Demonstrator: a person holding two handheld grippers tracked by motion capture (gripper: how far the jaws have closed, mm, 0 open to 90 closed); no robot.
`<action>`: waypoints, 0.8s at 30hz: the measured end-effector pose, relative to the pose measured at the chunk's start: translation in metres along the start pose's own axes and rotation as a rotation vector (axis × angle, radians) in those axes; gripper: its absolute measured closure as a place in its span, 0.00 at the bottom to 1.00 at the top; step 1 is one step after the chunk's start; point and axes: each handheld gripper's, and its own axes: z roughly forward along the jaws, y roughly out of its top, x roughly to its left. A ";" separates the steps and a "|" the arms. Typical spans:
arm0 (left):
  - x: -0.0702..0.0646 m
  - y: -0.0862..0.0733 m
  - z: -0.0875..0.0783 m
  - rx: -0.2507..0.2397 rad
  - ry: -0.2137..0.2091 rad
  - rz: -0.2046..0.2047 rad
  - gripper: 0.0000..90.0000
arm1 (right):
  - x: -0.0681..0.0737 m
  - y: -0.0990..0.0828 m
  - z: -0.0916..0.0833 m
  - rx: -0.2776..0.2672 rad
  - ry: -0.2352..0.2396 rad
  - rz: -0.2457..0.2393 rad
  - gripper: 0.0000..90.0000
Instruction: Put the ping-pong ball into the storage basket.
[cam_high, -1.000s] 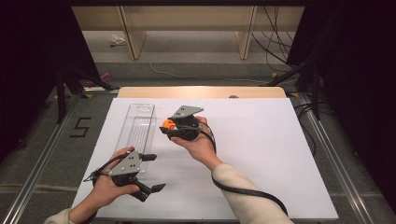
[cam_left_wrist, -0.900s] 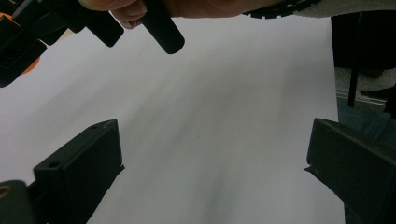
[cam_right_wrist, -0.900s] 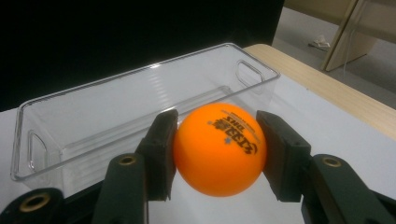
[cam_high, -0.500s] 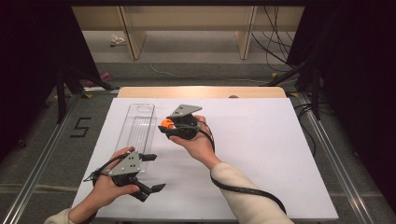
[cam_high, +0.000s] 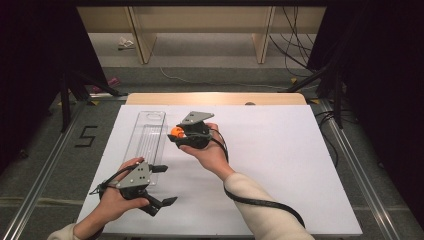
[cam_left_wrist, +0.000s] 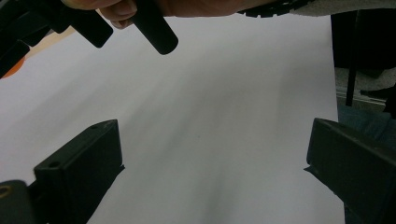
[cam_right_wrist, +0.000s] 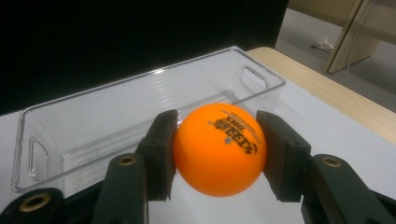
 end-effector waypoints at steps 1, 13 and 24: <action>0.000 0.000 0.000 0.000 0.000 0.000 0.03 | 0.000 0.000 0.000 0.000 0.000 -0.001 0.57; 0.000 0.000 0.000 0.000 0.001 0.001 0.03 | 0.002 0.003 0.004 0.003 0.007 -0.004 0.57; 0.000 0.000 0.000 0.002 -0.001 0.002 0.04 | 0.004 0.006 0.009 0.006 0.018 -0.009 0.57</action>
